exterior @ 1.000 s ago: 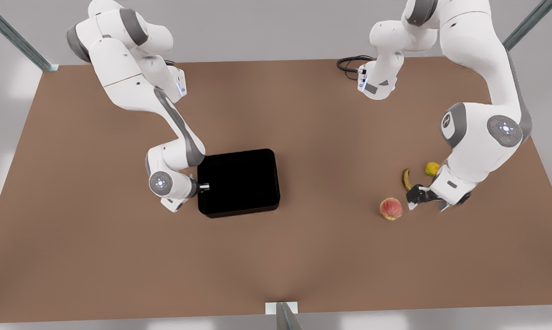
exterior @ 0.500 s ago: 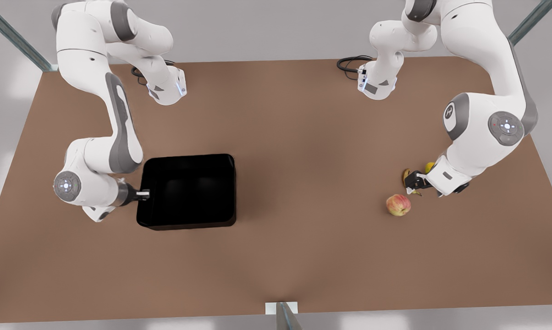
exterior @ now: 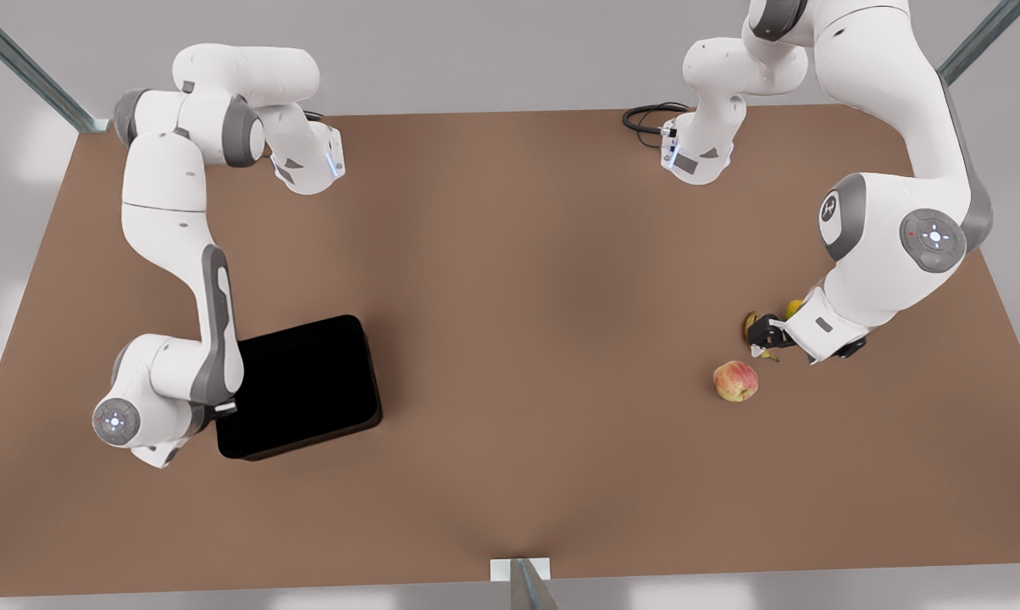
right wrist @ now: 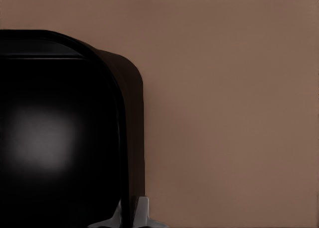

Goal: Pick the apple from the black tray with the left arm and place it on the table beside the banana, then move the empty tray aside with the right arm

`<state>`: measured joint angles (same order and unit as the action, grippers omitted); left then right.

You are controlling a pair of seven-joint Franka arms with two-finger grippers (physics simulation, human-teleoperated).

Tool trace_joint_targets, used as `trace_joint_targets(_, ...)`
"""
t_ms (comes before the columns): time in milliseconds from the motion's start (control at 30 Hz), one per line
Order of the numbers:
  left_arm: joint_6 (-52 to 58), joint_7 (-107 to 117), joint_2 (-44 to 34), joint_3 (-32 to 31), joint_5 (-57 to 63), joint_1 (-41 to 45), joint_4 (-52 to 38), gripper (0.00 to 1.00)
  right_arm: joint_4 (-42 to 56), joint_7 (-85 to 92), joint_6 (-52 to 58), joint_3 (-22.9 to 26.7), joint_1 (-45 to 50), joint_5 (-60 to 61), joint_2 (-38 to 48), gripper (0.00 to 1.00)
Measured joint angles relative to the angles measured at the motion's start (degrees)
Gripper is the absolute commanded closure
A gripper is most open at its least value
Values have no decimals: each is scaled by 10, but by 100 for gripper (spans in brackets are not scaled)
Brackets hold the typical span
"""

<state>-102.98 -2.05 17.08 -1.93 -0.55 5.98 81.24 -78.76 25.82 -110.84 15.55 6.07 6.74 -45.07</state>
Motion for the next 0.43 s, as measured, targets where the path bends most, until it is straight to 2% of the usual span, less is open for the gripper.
trace_joint_targets(67, 0, -2, 0, 0, 3, 0, 0, 0, 23, 15, 1, -2, 2, -2, 28, 0)
trace_joint_targets(167, 0, -4, 0, 0, 4, 0, 0, 0, 43, 23, 43, -25, 8, -11, 127, 0)
trace_joint_targets(233, 0, -5, 0, 0, 5, 0, 0, 0, 44, 24, 78, -62, 2, -36, 201, 0)
trace_joint_targets(300, 0, -6, 0, 0, 5, 0, 0, 0, 40, 23, 116, -135, -46, -60, 246, 0)
trace_joint_targets(367, 0, -7, 0, 0, 6, 0, 0, 0, 39, 7, 154, -181, -76, -81, 263, 0)
trace_joint_targets(433, 1, -8, 0, 0, 8, 0, 0, 0, 36, -12, 184, -201, -94, -93, 261, 0)
